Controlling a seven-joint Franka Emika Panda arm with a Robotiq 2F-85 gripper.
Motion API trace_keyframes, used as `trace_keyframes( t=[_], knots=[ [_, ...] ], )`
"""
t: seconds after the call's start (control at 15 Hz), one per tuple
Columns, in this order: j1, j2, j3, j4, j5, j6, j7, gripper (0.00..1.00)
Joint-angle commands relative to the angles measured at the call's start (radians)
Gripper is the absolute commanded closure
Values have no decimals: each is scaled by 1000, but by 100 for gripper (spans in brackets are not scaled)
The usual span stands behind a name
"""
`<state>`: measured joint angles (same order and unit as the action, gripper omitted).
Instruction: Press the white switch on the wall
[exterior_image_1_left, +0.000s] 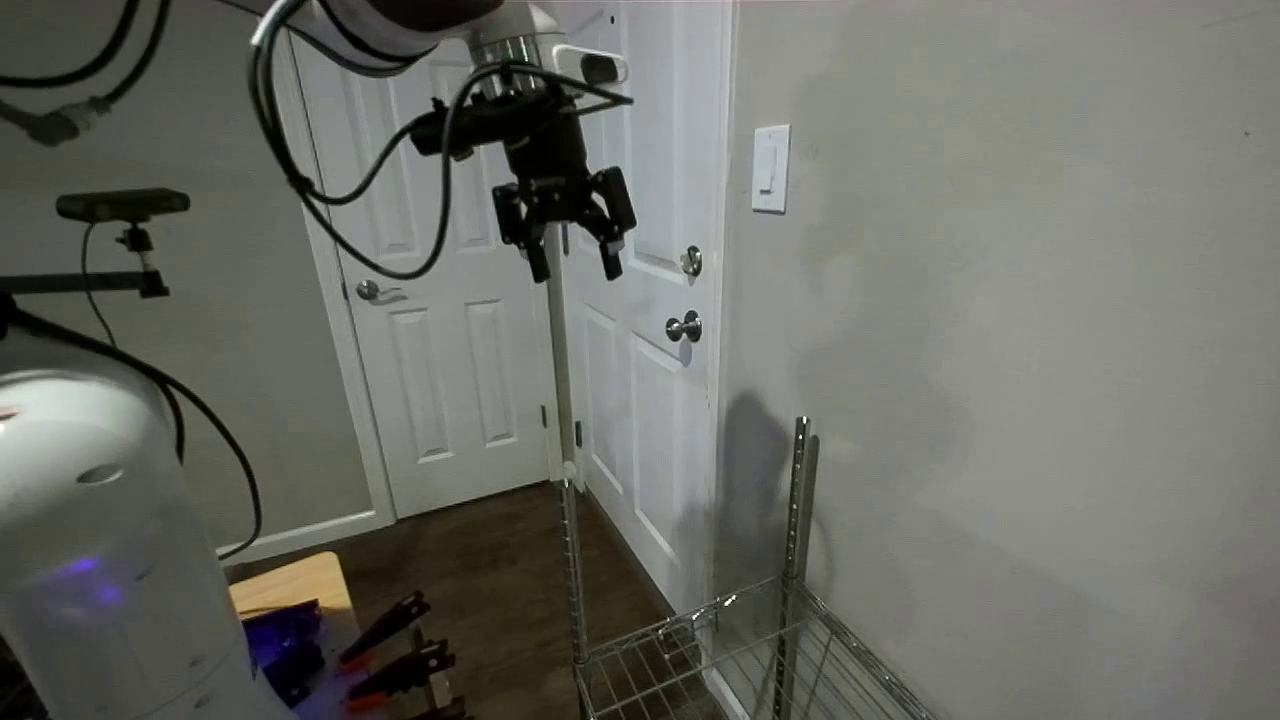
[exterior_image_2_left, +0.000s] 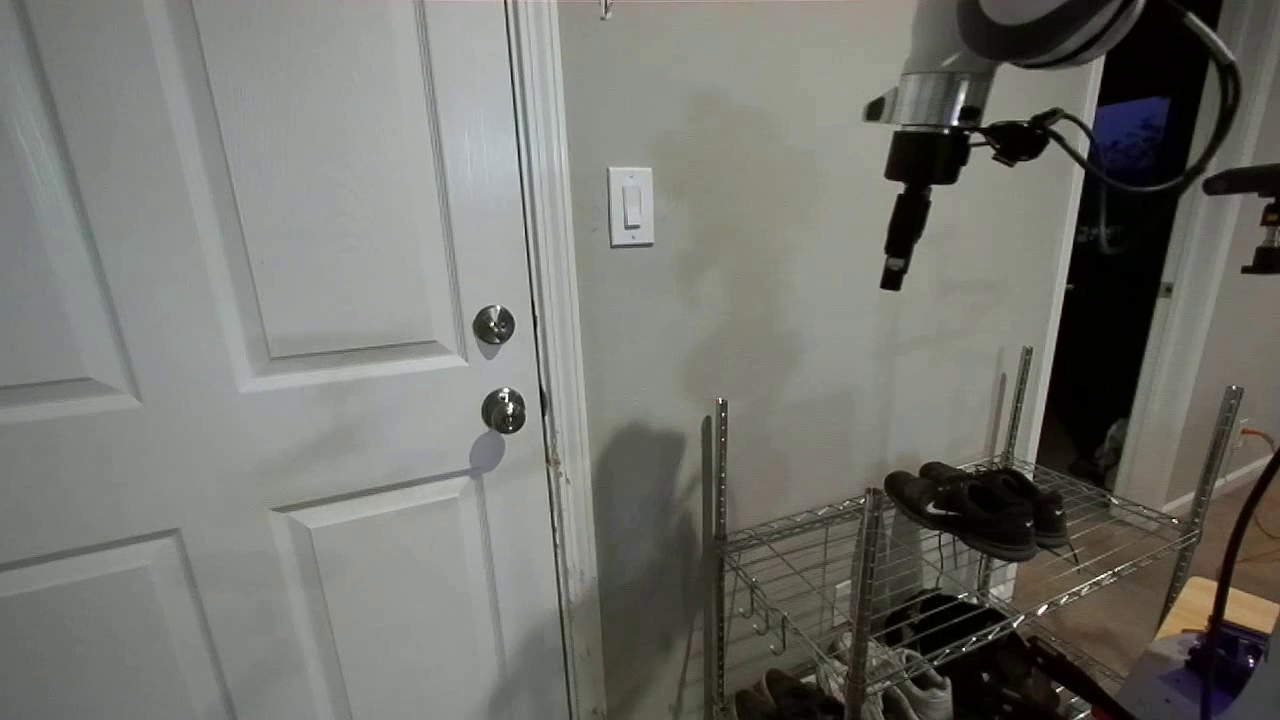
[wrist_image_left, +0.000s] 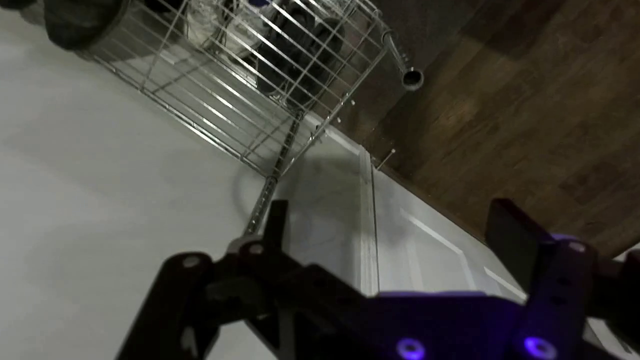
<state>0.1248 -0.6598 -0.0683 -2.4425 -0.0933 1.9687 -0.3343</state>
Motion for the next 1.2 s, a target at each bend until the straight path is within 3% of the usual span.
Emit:
trace_keyframes(
  t=[0.0,0.33,1.13],
  knots=[
    [8,151,74,109,-17,110,51,0],
    [-18,248,116,170,-66,257,118,0],
    [-11,261,111,176,-45,256,100,0]
  ],
)
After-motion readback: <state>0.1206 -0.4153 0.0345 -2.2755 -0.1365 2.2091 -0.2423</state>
